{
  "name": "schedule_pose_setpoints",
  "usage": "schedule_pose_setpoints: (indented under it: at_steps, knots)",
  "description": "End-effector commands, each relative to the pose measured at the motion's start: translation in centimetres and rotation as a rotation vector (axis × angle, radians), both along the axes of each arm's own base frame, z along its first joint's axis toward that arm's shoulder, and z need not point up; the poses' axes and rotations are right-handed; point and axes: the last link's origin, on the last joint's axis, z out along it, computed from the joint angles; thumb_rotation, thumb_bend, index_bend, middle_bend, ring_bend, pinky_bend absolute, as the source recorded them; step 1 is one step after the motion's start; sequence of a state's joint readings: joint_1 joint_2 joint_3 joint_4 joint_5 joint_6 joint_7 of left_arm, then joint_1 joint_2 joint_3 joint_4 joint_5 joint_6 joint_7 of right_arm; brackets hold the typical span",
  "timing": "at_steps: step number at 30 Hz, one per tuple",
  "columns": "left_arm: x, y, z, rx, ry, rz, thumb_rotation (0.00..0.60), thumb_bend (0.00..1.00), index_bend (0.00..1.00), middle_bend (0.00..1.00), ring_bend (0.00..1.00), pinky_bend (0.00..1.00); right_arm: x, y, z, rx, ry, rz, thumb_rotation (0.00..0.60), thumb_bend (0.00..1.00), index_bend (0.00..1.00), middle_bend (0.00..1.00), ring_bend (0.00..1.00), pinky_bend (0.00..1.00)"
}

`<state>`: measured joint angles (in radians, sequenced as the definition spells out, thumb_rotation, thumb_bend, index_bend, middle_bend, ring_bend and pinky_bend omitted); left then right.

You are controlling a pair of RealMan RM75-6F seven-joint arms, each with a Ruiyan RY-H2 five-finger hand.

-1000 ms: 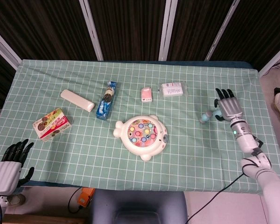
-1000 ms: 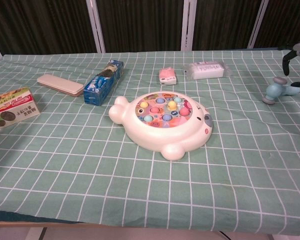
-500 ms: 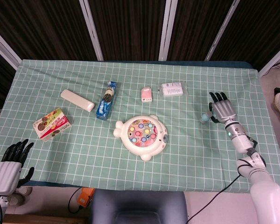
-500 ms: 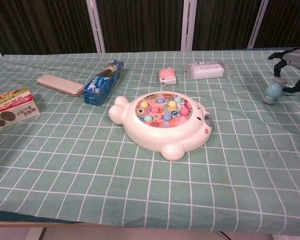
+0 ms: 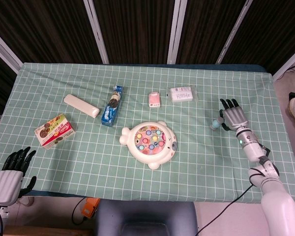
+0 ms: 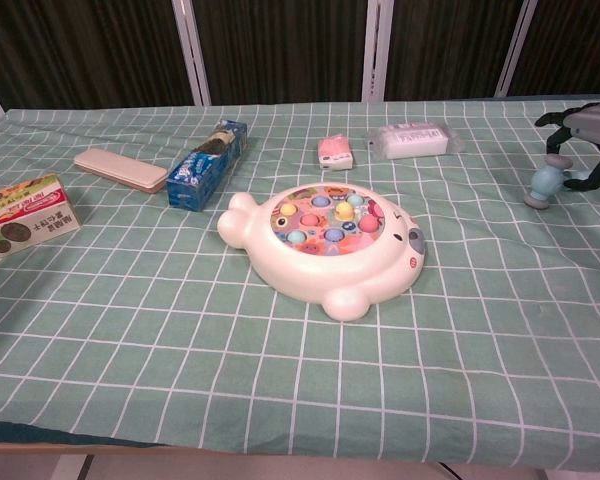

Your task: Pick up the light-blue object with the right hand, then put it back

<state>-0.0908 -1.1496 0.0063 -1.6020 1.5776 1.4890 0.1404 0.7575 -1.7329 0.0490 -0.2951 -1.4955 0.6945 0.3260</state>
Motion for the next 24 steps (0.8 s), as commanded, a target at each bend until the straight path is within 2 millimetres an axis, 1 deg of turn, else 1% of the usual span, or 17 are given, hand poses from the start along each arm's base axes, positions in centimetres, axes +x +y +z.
schedule_pose_setpoints:
  at_steps: [1,15,24]
  knots:
    - [0.00,0.02,-0.01,-0.001,0.001,0.001,0.600,0.40,0.00,0.00,0.00,0.10,0.08,-0.03,-0.09,0.001,0.000,0.001,0.600,0.53,0.59,0.14,0.00,0.00]
    - [-0.02,0.02,0.02,-0.003,0.000,0.001,0.600,0.40,0.00,0.00,0.00,0.10,0.09,0.06,-0.58,0.010,-0.005,-0.010,0.600,0.53,0.59,0.14,0.00,0.00]
    - [-0.02,-0.04,0.04,-0.007,-0.001,0.000,0.600,0.40,0.00,0.00,0.00,0.10,0.11,0.00,-0.68,0.006,-0.004,-0.015,0.600,0.53,0.62,0.14,0.00,0.00]
